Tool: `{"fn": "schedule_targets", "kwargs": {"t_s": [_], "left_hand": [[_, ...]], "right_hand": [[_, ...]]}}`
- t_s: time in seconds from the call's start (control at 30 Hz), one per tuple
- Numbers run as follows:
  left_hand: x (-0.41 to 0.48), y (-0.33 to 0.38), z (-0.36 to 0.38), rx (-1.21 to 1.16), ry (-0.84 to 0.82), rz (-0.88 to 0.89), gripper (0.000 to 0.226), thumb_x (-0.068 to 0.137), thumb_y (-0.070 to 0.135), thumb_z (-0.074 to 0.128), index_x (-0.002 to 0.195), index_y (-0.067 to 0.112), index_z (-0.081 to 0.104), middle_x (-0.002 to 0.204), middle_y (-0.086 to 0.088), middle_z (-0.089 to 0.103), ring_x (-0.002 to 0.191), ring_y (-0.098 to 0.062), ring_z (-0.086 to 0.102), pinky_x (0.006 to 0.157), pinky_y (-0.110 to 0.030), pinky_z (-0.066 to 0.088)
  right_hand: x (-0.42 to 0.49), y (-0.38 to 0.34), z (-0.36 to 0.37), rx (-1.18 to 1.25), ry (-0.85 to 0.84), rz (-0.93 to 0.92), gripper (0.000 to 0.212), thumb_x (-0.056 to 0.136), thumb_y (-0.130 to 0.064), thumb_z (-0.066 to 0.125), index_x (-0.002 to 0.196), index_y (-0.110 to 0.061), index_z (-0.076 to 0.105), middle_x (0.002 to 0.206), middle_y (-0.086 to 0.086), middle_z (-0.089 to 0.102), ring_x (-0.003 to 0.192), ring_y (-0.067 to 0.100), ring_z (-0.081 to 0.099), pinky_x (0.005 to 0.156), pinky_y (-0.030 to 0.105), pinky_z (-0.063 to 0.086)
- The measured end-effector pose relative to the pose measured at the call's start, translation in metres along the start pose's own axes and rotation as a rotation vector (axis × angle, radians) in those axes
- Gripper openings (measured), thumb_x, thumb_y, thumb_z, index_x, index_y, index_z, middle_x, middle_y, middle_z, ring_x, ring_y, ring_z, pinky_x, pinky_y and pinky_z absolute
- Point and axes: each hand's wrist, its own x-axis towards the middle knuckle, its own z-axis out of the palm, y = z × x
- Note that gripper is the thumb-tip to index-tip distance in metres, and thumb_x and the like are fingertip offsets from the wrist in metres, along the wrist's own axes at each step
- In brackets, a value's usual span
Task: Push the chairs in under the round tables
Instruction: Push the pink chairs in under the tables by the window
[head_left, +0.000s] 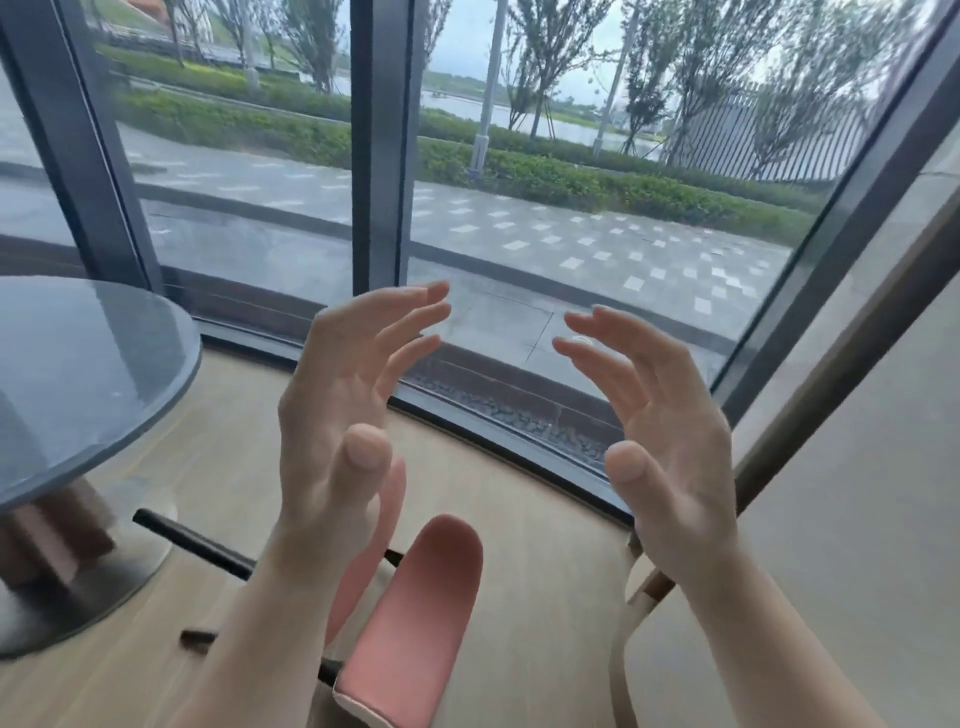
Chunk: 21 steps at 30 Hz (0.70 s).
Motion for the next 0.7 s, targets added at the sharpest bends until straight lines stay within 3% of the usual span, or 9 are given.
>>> {"fn": "schedule_targets", "kwargs": {"t_s": [0.3,0.5,0.7], "left_hand": [[0.014,-0.085,0.021,0.253,0.240,-0.001,0.068,0.091,0.080,0.059,0.139,0.031,0.060,0.146,0.000,0.066,0.137,-0.034,0.061,0.112,-0.050,0.047],[0.009,-0.133,0.075,0.436,0.402,-0.047,0.072,0.092,0.077,0.062,0.140,0.024,0.057,0.147,-0.005,0.064,0.139,-0.039,0.058,0.114,-0.050,0.045],[-0.004,-0.151,0.087,0.540,0.626,-0.064,0.066,0.089,0.078,0.066,0.137,0.032,0.062,0.147,-0.001,0.066,0.139,-0.037,0.059,0.114,-0.049,0.045]], "right_hand": [[0.059,0.140,-0.022,0.263,-0.206,-0.022,0.076,0.095,-0.072,0.063,0.144,-0.016,0.050,0.147,0.011,0.062,0.137,0.034,0.065,0.115,0.047,0.050],[0.078,0.219,-0.052,0.466,-0.352,0.021,0.072,0.098,-0.067,0.066,0.145,-0.014,0.053,0.146,0.006,0.064,0.137,0.035,0.065,0.115,0.045,0.049],[0.092,0.257,-0.029,0.628,-0.495,0.071,0.072,0.099,-0.066,0.065,0.145,-0.011,0.054,0.143,0.004,0.065,0.135,0.035,0.066,0.114,0.042,0.049]]}}
